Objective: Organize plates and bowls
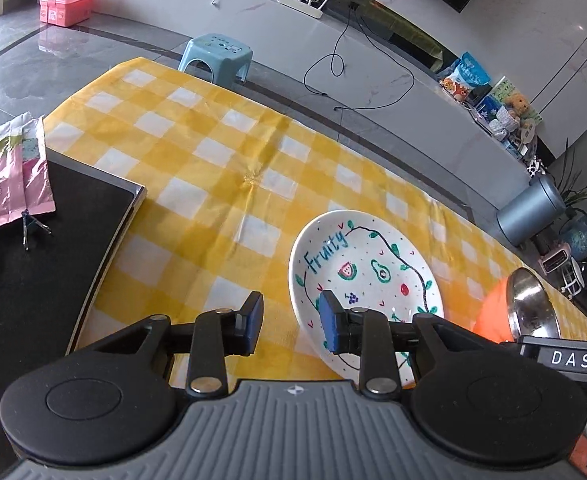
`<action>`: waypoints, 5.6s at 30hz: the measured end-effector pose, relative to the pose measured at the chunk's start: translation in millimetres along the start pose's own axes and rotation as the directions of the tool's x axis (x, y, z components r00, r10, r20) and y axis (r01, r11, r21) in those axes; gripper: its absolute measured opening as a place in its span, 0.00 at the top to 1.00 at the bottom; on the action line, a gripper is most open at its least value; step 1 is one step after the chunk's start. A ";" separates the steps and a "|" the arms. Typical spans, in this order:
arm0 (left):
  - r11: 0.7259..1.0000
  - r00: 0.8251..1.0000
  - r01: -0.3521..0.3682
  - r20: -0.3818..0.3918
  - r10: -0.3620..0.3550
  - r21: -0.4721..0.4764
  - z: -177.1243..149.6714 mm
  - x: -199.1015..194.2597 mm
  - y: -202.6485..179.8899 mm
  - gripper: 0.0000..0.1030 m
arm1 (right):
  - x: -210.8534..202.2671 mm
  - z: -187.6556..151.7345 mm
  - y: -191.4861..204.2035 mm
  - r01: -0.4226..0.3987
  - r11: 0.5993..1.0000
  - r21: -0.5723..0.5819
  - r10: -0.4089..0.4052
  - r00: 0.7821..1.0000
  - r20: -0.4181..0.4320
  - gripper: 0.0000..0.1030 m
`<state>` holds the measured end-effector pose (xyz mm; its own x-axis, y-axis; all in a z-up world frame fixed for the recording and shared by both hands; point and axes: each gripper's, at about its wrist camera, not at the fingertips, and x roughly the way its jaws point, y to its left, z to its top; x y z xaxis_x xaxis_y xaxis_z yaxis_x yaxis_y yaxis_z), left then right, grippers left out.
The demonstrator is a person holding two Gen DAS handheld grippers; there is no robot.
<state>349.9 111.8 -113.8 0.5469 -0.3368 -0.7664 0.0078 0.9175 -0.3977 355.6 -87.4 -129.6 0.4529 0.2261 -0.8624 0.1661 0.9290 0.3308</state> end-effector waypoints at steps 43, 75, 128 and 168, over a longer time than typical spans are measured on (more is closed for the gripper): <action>0.999 0.999 -0.029 0.042 0.027 0.039 -6.4 -22.9 12.7 0.82 | 3.8 -27.5 11.4 -0.014 0.998 -0.058 0.016 0.999 0.031 0.65; 0.997 0.997 -0.072 0.037 0.073 -0.025 -42.8 -44.2 54.6 0.85 | 20.9 -49.2 15.7 -0.117 0.990 -0.079 0.114 0.993 -0.035 0.89; 0.982 0.997 0.028 0.078 -0.014 -0.185 -192.2 -174.2 58.1 0.89 | -99.7 -225.0 -35.7 -0.254 0.967 -0.001 0.254 0.967 0.012 0.94; 0.990 0.990 -0.129 0.070 0.124 0.058 -219.1 -169.0 22.3 0.87 | -96.2 -267.6 -20.0 -0.053 0.951 -0.303 0.090 0.990 0.109 0.92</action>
<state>74.2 142.8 -103.6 0.6007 -0.2045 -0.7729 -0.0144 0.9638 -0.2662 74.3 -49.3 -155.8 0.5590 0.2755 -0.7821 -0.1319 0.9607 0.2443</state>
